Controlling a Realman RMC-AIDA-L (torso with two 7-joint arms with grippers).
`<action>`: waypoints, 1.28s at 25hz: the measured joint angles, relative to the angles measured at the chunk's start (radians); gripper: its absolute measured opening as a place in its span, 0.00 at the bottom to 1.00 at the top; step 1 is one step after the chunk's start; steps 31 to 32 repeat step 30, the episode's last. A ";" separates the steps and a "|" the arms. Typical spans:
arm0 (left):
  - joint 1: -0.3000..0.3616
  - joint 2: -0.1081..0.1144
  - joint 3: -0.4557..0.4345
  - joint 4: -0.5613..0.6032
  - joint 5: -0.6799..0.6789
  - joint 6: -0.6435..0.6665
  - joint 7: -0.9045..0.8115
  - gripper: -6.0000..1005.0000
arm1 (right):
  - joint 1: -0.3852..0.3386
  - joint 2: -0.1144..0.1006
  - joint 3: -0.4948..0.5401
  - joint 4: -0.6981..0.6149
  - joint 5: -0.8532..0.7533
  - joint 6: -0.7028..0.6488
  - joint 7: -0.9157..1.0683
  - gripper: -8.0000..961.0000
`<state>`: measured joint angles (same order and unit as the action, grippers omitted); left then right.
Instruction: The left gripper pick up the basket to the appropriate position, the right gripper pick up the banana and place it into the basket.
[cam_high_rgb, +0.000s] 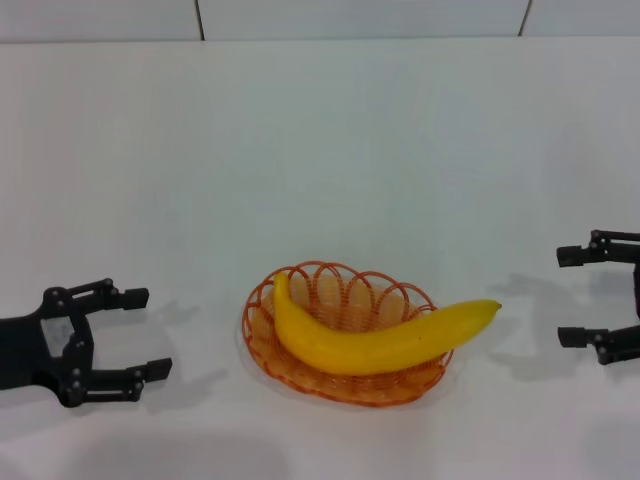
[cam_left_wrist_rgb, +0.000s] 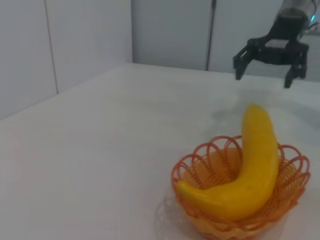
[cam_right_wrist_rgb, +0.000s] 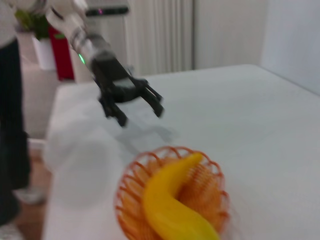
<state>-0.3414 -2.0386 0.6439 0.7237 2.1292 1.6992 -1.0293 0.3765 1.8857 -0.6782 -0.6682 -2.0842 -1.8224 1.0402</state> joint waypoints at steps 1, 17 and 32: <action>0.000 0.000 0.003 -0.006 0.000 0.001 0.013 0.87 | -0.008 0.002 0.015 0.015 -0.005 0.019 -0.028 0.88; -0.021 -0.002 -0.055 -0.144 -0.007 -0.063 0.202 0.87 | -0.013 0.011 0.034 0.091 -0.025 0.150 -0.101 0.93; -0.019 -0.001 -0.056 -0.145 -0.011 -0.060 0.197 0.87 | -0.013 0.013 0.034 0.093 -0.029 0.146 -0.102 0.93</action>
